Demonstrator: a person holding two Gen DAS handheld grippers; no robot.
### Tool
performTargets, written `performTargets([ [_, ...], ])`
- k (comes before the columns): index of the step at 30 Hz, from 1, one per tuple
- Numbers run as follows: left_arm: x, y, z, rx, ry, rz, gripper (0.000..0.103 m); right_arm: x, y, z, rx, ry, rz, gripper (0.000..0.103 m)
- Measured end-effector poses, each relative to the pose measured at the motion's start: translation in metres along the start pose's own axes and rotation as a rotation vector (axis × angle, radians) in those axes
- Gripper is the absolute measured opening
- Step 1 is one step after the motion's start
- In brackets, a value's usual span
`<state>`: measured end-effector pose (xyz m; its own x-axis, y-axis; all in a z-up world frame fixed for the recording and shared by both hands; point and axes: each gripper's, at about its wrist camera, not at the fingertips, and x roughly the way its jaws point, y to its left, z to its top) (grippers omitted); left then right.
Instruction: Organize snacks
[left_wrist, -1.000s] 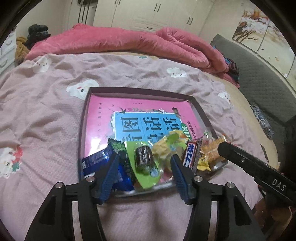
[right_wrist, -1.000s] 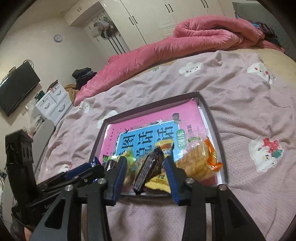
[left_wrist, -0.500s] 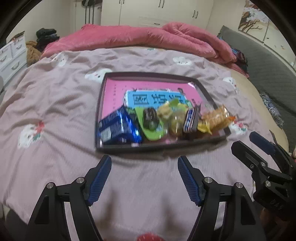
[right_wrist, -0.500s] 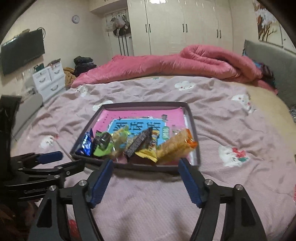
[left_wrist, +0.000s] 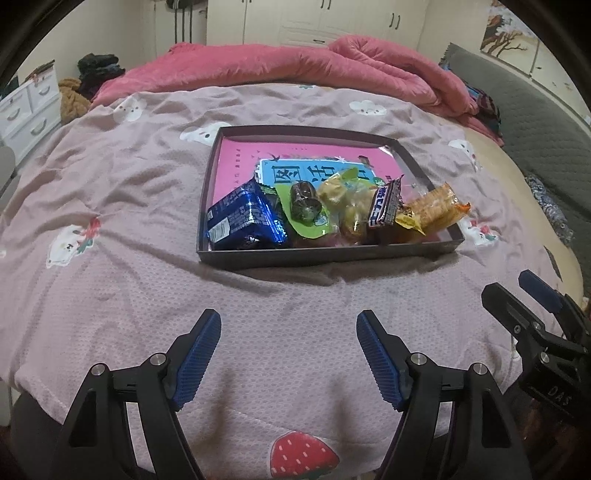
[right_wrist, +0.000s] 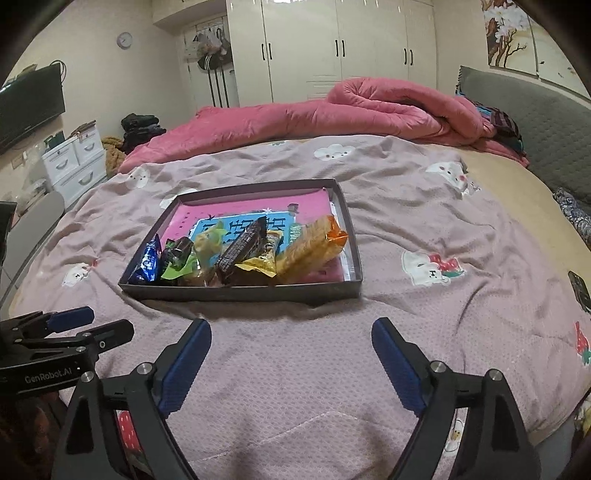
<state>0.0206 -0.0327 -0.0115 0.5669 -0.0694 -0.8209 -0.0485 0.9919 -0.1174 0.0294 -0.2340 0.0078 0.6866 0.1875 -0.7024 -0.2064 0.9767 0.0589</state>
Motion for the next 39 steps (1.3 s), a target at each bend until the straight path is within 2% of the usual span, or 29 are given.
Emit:
performTargets([
  [39,0.0002,0.0002,0.0007,0.002,-0.001,0.02,0.077,0.0018,0.0057,-0.0024,-0.025,0.008,0.009,0.092],
])
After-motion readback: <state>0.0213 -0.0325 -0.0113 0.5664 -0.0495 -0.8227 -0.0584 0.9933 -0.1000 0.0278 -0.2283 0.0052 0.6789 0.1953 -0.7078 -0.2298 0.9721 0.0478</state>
